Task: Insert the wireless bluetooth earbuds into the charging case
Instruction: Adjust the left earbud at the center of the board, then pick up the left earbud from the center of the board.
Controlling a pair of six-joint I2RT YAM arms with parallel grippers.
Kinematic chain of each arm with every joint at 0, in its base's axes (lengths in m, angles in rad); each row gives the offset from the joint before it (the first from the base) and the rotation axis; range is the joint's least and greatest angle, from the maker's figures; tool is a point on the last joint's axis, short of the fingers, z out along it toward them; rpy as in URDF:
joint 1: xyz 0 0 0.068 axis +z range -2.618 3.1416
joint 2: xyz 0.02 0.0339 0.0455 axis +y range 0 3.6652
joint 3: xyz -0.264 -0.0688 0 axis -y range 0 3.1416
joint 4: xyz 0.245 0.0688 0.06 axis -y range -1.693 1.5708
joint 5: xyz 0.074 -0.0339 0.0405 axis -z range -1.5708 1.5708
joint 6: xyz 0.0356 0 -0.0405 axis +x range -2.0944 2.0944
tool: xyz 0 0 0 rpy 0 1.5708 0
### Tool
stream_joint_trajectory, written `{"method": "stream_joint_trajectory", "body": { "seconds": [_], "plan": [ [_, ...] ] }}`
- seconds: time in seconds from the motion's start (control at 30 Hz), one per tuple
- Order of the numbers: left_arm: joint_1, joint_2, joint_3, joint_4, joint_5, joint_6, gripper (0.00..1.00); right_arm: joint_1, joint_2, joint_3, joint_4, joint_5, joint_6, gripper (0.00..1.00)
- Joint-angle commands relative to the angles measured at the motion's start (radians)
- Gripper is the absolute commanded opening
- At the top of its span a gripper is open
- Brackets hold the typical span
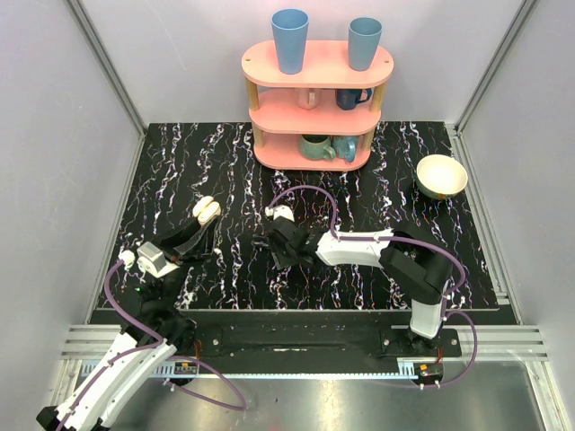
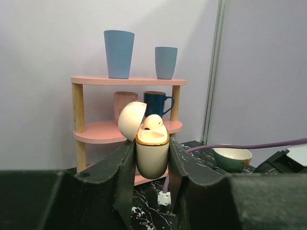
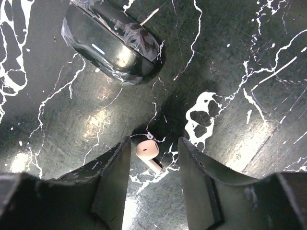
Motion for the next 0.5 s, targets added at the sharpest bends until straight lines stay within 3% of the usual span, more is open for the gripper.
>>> {"method": "stream_joint_trajectory", "body": {
  "seconds": [0.0, 0.27, 0.47],
  "plan": [
    [0.002, -0.006, 0.016, 0.045, -0.013, 0.010, 0.00, -0.007, -0.023, -0.013, -0.038, 0.044, -0.075, 0.53],
    [0.002, -0.008, 0.018, 0.045, -0.008, 0.006, 0.00, -0.006, 0.005, 0.016, -0.006, -0.128, -0.511, 0.52],
    [0.002, -0.015, 0.024, 0.026, -0.013, 0.012, 0.00, -0.007, 0.029, 0.042, -0.012, -0.244, -0.557, 0.48]
  ]
}}
